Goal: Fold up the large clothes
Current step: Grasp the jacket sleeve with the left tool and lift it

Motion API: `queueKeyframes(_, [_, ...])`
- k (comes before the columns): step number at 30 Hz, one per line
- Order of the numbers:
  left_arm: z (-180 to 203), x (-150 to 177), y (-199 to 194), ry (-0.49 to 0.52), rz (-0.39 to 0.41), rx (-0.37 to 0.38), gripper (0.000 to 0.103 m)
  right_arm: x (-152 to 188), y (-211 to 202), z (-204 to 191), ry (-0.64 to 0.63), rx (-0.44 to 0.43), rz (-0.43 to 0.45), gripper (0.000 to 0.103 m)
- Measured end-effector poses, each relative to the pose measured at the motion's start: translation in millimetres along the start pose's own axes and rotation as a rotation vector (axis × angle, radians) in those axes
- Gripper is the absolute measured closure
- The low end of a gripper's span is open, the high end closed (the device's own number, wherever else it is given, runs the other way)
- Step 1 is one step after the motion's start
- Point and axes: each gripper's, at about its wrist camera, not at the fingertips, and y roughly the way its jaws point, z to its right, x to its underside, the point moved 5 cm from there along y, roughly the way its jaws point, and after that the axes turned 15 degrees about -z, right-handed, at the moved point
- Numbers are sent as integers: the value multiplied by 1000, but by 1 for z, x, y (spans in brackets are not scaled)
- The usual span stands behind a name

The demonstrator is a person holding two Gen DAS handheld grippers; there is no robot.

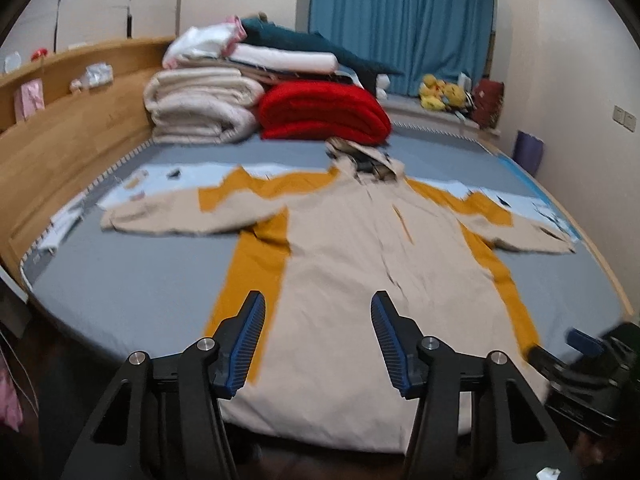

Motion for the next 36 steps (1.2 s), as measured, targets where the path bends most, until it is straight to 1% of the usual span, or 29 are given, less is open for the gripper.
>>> queueKeyframes(2, [-8,-20,12,26,38,-48,59,-10,2,0,-1,0,-7,27])
queueKeyframes(3, [-12,-31,16,43,50,-83,60,-16,3,0,-3,1,-6,27])
queueKeyframes(4, [-16,-40,21,47,56,-97,62,-23,4,0,-5,3,-3,27])
queueKeyframes(6, [-24,-63,39,56,40,-105,62,-40,8,-1,-16,13,2,27])
queueKeyframes(8, [-32,-86,56,73,31,-139,62,-59,12,-3,-25,16,6,27])
queueKeyframes(10, [-44,-110,75,70,30,-155,62,-77,17,-5,-31,15,12,27])
queueKeyframes(11, [-49,-120,84,63,21,-160,62,-89,21,-7,-35,14,15,27])
queueKeyframes(15, [-73,-155,126,5,-19,-115,64,-131,37,-12,-47,9,24,27])
queueKeyframes(17, [-83,-170,143,-6,-27,-109,72,-151,45,-15,-57,6,30,27])
queueKeyframes(18, [-88,-178,149,-9,-29,-115,74,-159,48,-17,-63,4,33,27])
queueKeyframes(20, [-97,-191,162,-18,-29,-123,84,-179,57,-23,-82,0,43,27])
queueKeyframes(21, [-105,-198,170,-27,-20,-135,86,-189,62,-26,-93,2,48,27])
queueKeyframes(22, [-111,-202,174,-35,-14,-143,89,-199,66,-28,-103,7,54,27])
queueKeyframes(24, [-130,-209,192,-69,-23,-147,89,-221,76,-31,-112,10,69,33])
queueKeyframes(25, [-142,-211,203,-92,-40,-142,89,-230,79,-32,-113,5,73,34])
queueKeyframes(28, [-182,-208,235,-169,-103,-123,90,-268,92,-39,-141,-6,93,42])
queueKeyframes(30, [-209,-205,254,-224,-144,-99,90,-295,101,-45,-168,-16,116,55])
queueKeyframes(31, [-221,-203,261,-247,-159,-91,90,-307,106,-47,-178,-23,125,58])
queueKeyframes(32, [-239,-199,269,-280,-175,-90,90,-320,112,-49,-187,-45,134,61])
queueKeyframes(33, [-258,-193,277,-314,-191,-104,90,-326,117,-50,-189,-67,139,66])
queueKeyframes(34, [-269,-190,282,-340,-202,-111,90,-334,125,-51,-191,-106,141,68])
queueKeyframes(35, [-290,-184,289,-393,-218,-112,90,-337,132,-51,-190,-117,135,70])
queueKeyframes(36, [-310,-178,295,-456,-232,-104,90,-343,145,-51,-180,-112,99,70])
